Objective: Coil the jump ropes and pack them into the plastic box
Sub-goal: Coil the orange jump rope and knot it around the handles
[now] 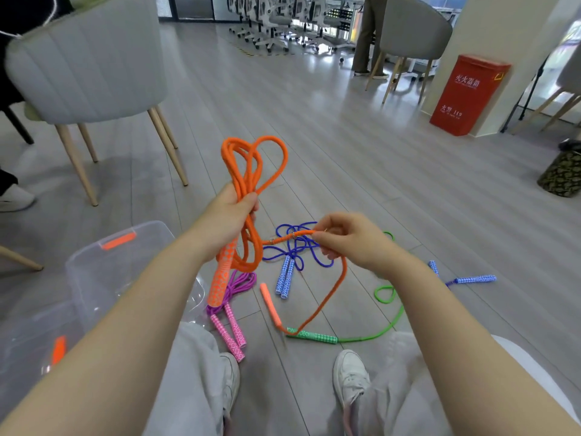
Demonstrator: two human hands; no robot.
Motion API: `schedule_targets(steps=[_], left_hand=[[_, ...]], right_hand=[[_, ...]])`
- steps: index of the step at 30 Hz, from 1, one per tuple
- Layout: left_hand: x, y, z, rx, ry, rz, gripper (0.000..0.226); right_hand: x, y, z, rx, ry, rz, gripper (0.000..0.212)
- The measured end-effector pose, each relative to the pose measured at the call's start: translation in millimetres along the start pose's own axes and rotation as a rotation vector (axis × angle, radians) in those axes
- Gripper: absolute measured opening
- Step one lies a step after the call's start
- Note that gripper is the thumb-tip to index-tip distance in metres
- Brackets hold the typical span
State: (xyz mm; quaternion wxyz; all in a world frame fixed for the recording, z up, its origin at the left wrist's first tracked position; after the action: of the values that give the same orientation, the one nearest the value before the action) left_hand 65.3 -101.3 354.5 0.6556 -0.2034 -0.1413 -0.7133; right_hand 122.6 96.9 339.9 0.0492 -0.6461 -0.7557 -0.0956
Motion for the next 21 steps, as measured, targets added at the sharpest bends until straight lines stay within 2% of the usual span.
schedule_targets(steps=[5,8,15,18,21], left_hand=[[-37.5,14.6,11.7,-0.027,-0.038,-0.218,0.016],[-56.3,25.0,16.8,-0.033,-0.01,-0.318,0.012],[-58.3,26.2,16.6,0.025,0.042,-0.305,0.012],[-56.9,25.5,17.1,0.028,0.114,-0.314,0.014],[-61.3,28.2,17.6,0.049,0.213,-0.352,0.016]], right_hand=[[-12.2,10.4,-26.4,0.132,0.089,-0.026,0.012],[-20.1,12.1,-28.4,0.144,0.08,-0.037,0.009],[-22.3,13.3,-36.0,0.157,0.169,-0.019,0.039],[-19.3,13.8,-43.1,0.249,0.096,0.044,0.034],[-20.4,13.4,-44.8,0.307,-0.048,0.036,0.031]])
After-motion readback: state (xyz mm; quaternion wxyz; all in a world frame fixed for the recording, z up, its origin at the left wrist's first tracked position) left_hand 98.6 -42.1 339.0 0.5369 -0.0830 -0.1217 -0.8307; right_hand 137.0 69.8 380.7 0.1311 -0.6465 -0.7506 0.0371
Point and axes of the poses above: each hand's wrist, its own y-axis away from the middle knuckle, its own x-axis out of the back of the hand, z = x × y, the point moved 9 cm from there along -y, towards the middle knuckle, and after that the axes turned 15 degrees about -y, right-handed, at the moved point
